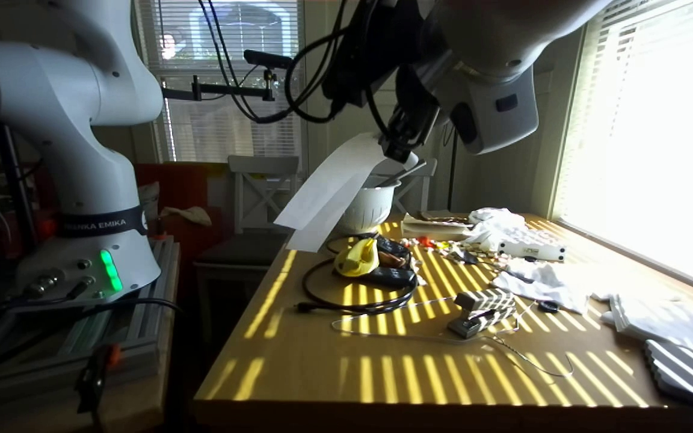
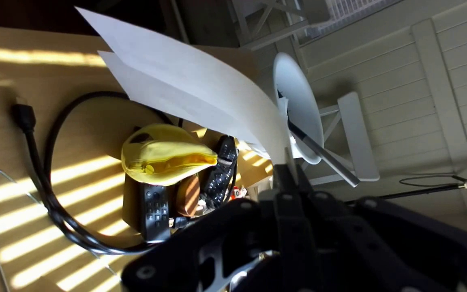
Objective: Turn the stapler, then pick up the paper from the table and staple it
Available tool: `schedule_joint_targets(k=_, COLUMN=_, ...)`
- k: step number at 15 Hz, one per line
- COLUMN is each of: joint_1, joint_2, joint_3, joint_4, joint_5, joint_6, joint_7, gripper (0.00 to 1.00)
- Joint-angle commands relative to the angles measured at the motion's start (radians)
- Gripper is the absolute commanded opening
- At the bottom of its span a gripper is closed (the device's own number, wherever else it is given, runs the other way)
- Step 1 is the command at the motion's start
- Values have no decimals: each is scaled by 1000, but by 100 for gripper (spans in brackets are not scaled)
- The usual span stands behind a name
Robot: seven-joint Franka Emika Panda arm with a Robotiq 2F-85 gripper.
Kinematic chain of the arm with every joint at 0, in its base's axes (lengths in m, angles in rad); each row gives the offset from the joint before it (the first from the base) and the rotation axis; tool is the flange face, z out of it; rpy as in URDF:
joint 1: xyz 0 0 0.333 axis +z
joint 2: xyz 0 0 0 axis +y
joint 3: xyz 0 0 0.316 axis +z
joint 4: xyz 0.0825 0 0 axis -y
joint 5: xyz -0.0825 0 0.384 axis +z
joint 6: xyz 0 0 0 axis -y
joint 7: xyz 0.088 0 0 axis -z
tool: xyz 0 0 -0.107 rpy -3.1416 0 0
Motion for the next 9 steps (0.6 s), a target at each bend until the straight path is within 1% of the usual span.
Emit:
schedule_joint_targets(k=1, joint_1=64, joint_2=14, joint_3=-65, joint_4=-11, joint_5=-27, joint_6=158, joint_7=-65, gripper=0)
schedule_joint_targets(k=4, joint_1=119, joint_2=57, joint_3=-81, joint_4=-44, joint_5=-68, joint_6=402, joint_7=-116, gripper=0)
schedule_joint_targets(k=5, joint_1=165, joint_2=83, joint_3=-111, joint_4=-59, joint_5=-57, joint_6=494, joint_7=-132, gripper=0)
schedule_joint_targets(k=7, joint_1=232, joint_2=122, joint_3=-140, joint_4=-94, joint_5=-44, joint_6=672, joint_7=-170, gripper=0)
schedule_joint_targets(k=9, joint_1=280, joint_2=165, joint_3=-144, joint_4=-124, joint_5=-42, joint_6=852, joint_7=-201, gripper=0)
